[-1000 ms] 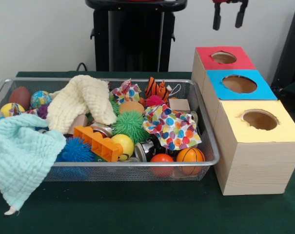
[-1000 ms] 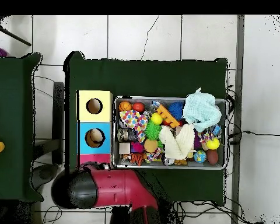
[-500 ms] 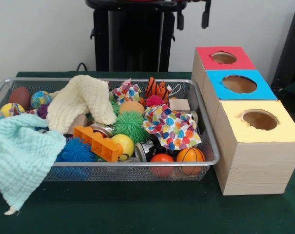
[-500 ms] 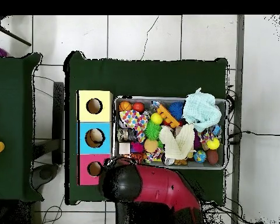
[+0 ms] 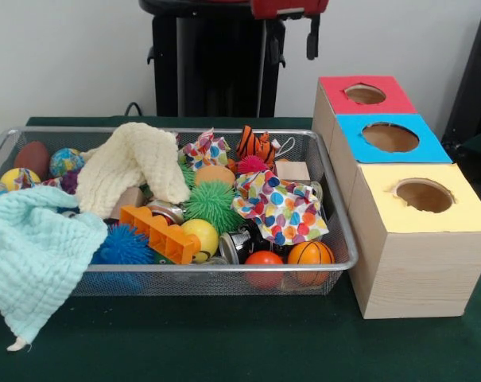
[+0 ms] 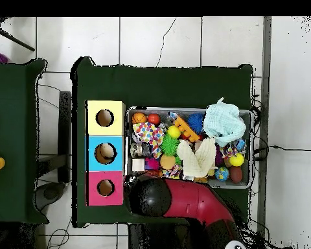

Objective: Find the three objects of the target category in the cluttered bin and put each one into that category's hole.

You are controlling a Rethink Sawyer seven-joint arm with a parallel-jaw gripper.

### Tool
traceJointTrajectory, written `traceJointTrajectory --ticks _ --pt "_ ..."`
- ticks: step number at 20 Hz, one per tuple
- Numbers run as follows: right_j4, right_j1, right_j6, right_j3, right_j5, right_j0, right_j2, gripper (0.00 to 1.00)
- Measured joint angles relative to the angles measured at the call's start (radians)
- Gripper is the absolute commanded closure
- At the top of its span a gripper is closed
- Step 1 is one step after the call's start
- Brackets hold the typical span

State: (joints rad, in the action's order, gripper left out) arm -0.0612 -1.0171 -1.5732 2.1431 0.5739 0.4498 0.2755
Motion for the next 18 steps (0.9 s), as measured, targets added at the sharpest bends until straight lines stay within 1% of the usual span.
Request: traceJointTrajectory --ticks 4,8,14,18 --pt "-0.024 0.019 0.000 0.000 0.000 0.052 0.033 0.00" --pt "-0.059 0.043 0.000 0.000 0.000 0.127 0.071 0.00" --pt "-0.091 0.058 0.000 -0.001 0.000 0.199 0.101 0.00" --pt "-0.111 0.065 0.000 -0.001 0.000 0.232 0.121 0.00"
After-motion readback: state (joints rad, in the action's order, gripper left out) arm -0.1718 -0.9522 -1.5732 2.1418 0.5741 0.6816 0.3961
